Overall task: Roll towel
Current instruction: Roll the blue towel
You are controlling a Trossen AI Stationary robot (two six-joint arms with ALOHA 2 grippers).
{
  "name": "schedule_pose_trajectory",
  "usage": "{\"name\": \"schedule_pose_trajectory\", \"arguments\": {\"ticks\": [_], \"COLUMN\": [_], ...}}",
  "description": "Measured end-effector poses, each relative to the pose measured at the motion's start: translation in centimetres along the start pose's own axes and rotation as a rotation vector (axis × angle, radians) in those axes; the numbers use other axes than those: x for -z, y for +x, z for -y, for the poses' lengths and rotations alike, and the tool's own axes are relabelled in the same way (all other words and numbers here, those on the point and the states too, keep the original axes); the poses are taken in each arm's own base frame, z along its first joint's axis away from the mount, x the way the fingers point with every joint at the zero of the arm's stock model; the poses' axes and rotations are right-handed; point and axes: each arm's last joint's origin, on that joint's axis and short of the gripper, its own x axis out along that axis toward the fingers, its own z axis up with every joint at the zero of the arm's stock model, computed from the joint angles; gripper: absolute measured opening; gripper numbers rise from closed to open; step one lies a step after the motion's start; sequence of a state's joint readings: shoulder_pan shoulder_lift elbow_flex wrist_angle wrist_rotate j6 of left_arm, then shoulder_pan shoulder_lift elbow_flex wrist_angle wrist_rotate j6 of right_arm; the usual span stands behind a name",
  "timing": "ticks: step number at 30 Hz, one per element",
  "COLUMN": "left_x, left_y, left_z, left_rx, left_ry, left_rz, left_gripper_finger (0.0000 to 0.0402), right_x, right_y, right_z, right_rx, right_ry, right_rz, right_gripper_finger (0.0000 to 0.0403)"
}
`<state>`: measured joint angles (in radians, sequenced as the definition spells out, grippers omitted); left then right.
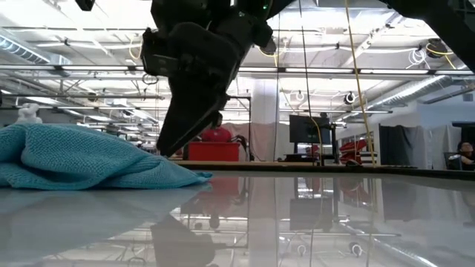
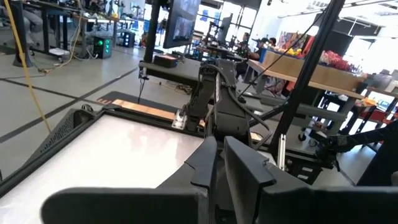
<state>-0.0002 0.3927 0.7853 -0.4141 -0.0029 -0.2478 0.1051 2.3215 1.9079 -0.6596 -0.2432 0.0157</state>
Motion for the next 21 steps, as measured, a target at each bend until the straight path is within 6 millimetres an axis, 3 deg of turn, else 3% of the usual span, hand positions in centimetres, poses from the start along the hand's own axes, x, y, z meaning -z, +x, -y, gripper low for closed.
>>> {"name": "schedule_pose_trajectory", "arguments": {"ticks": [6, 14, 21], "left_x": [0.0, 0.0, 0.0], "left_y": [0.0, 0.0, 0.0], "left_z": [0.0, 0.0, 0.0], "left_rx": [0.0, 0.0, 0.001], "left_ry": [0.019, 0.019, 0.018], "left_rz": [0.0, 0.001, 0.0], "left_gripper_finger": [0.0038, 0.0038, 0.0038], "right_x": [-0.2, 0.6, 0.2], "right_y": [0.1, 2.1, 2.1], "right_z": [0.0, 0.6, 0.7], "right_rx": [0.0, 0.013, 0.003], "right_ry": [0.02, 0.056, 0.05], "right_rz": [0.022, -0.011, 0.027], "right_gripper_finger": [0.0153, 0.015, 0.0094]}}
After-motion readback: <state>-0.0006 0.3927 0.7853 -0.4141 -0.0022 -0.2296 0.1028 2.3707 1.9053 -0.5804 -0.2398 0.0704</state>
